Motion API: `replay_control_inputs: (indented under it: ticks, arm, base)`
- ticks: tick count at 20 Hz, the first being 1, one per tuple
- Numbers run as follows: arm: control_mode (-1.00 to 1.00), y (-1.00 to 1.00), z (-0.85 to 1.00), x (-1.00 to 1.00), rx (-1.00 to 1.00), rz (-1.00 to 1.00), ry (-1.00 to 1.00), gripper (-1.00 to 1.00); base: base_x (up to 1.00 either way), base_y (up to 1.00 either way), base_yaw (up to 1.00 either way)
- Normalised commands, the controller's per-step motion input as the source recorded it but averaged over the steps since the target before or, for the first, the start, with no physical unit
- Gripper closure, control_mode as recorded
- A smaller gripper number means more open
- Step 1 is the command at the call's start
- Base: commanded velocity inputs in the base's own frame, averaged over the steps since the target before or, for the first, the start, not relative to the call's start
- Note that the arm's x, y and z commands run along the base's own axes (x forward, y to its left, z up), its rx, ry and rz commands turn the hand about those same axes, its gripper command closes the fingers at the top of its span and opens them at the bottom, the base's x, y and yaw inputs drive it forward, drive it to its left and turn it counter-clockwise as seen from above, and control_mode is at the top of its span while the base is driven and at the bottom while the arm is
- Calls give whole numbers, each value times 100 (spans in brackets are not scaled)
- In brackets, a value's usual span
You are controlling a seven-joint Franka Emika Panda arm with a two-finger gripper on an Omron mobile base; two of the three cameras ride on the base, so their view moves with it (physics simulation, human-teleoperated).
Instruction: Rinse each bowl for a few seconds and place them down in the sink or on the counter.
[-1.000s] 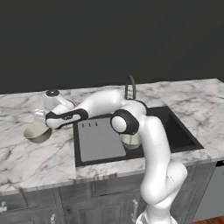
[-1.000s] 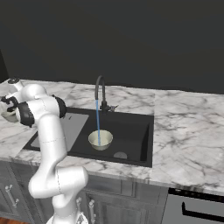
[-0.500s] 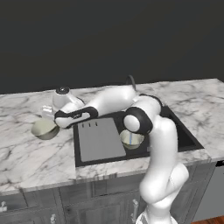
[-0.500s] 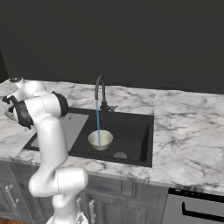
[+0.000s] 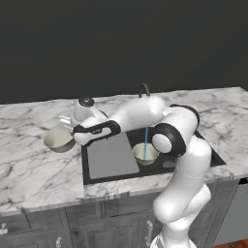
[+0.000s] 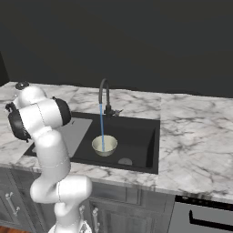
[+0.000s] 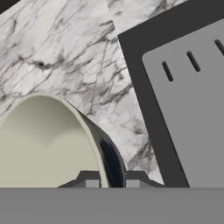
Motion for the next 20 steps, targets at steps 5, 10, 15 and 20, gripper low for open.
replay_control_inputs:
  ticks: [5, 10, 15, 20]
  arm:
    - [-100, -40, 36, -20, 10, 2, 3, 100]
    - [-100, -39, 30, -19, 10, 1, 7, 100]
    - [-100, -39, 27, -22, 10, 0, 7, 100]
    - [-100, -37, 16, -19, 4, 0, 6, 100]
  base:
    - [0, 0, 0]
    - [0, 0, 0]
    - [0, 0, 0]
    - [0, 0, 0]
